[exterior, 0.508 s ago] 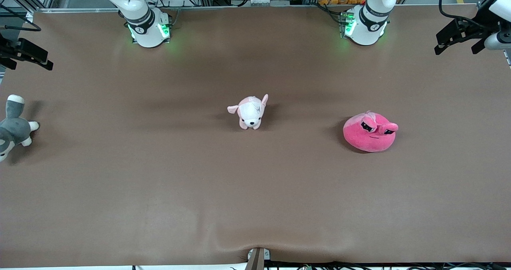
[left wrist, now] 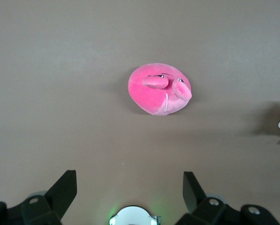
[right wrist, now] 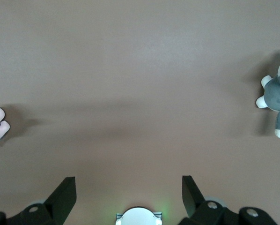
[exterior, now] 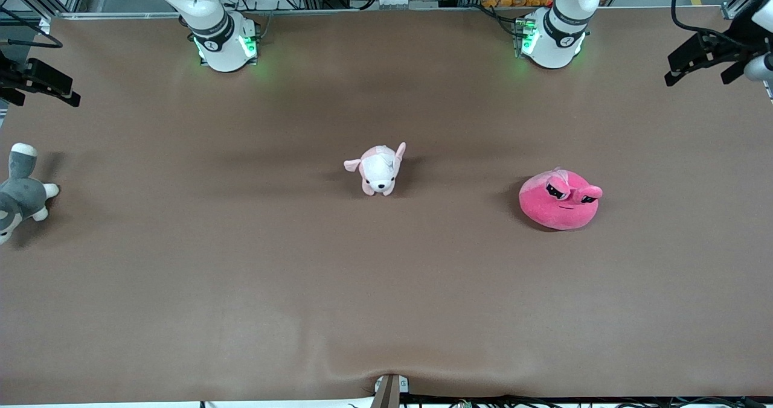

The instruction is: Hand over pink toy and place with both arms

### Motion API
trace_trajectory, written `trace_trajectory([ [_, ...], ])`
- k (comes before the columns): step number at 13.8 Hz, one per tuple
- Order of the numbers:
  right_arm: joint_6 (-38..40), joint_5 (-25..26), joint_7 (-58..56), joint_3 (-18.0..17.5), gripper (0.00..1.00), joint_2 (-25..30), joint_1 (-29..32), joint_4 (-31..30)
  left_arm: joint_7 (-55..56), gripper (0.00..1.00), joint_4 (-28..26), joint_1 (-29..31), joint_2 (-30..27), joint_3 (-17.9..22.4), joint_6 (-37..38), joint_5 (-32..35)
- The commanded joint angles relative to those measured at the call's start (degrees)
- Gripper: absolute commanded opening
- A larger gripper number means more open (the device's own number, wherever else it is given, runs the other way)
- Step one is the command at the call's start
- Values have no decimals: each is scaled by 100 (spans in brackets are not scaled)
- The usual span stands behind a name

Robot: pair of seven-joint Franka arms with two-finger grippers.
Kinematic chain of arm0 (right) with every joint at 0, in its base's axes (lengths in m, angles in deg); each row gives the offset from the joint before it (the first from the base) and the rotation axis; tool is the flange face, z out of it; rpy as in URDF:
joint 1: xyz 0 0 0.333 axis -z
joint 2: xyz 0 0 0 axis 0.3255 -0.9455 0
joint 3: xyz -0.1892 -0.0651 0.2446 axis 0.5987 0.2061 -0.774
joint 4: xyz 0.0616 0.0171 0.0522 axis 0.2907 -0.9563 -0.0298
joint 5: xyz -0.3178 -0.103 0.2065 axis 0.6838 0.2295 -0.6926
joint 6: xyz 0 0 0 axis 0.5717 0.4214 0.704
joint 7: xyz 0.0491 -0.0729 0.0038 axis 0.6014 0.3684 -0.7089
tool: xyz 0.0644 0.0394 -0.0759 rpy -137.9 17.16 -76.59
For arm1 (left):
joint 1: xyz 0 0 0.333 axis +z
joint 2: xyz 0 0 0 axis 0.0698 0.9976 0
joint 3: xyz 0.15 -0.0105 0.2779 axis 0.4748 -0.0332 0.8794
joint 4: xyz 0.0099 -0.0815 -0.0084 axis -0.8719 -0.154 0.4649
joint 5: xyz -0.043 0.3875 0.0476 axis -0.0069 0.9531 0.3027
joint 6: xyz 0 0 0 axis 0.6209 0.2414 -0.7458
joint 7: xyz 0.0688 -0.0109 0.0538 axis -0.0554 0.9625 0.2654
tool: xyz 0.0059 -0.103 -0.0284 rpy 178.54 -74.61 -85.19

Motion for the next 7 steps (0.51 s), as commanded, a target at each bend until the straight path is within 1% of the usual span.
trace_trajectory([
  [1, -59, 63, 6, 6, 100, 51, -47, -12, -128, 100, 385, 21, 296, -4, 249, 117],
  [7, -59, 46, 24, -2, 100, 34, -47, -20, -129, 100, 235, 39, 190, -13, 319, 117],
])
